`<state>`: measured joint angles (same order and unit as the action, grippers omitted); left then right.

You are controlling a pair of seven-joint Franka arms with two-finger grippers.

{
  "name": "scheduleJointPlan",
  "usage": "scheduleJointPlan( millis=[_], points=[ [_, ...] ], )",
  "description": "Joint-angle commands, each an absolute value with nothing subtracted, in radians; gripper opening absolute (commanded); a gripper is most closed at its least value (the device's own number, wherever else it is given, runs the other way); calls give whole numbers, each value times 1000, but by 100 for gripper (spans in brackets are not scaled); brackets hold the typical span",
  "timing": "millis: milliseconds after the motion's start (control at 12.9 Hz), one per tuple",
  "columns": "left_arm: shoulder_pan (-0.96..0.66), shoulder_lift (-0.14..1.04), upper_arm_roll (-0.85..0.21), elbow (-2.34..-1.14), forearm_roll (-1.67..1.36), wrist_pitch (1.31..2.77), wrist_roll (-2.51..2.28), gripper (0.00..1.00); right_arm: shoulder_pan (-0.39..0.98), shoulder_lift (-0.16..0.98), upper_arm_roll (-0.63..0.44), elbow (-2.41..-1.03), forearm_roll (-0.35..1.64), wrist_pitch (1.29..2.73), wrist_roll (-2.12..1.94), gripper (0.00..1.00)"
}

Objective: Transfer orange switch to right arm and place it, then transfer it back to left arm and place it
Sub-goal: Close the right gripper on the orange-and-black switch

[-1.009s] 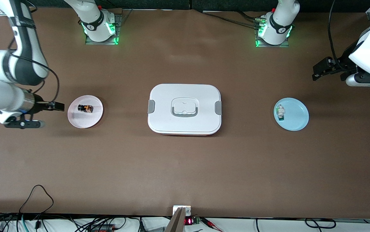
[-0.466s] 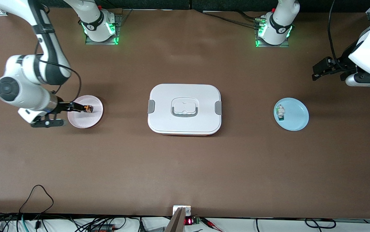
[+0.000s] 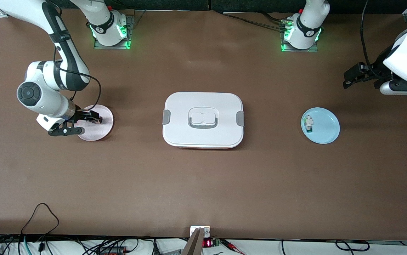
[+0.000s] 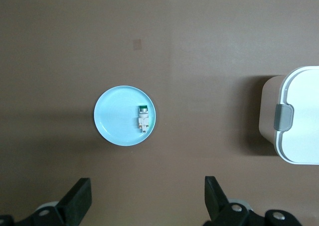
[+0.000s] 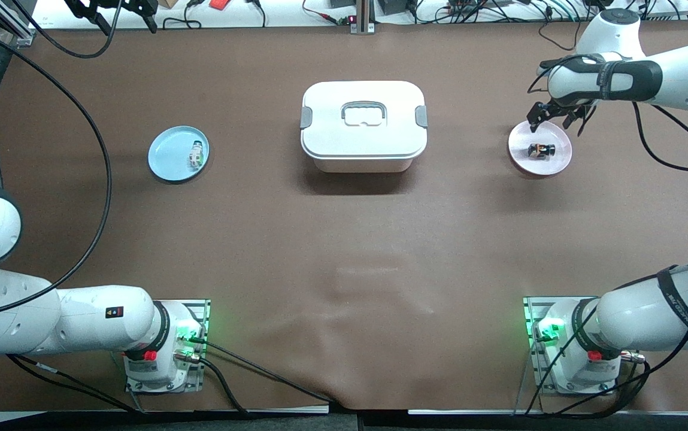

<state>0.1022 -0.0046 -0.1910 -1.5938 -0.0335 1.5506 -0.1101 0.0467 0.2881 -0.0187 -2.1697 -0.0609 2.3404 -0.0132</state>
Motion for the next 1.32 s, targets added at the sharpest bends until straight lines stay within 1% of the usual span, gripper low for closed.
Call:
scheduleJointPlan(
  millis=[0,853,1241],
  points=[
    [109,2,-196,-1569,-35,1535,-95,100,52,313,-20,-2178,-52,2365,76,100],
    [110,2,-193,-1571,-37,1534,-87,100,51,382,-28,-2174,-69,2404,81,100],
    [110,2,-192,-1571,-37,1534,-86,100,52,387,-28,-2177,-71,2404,90,100]
  ],
)
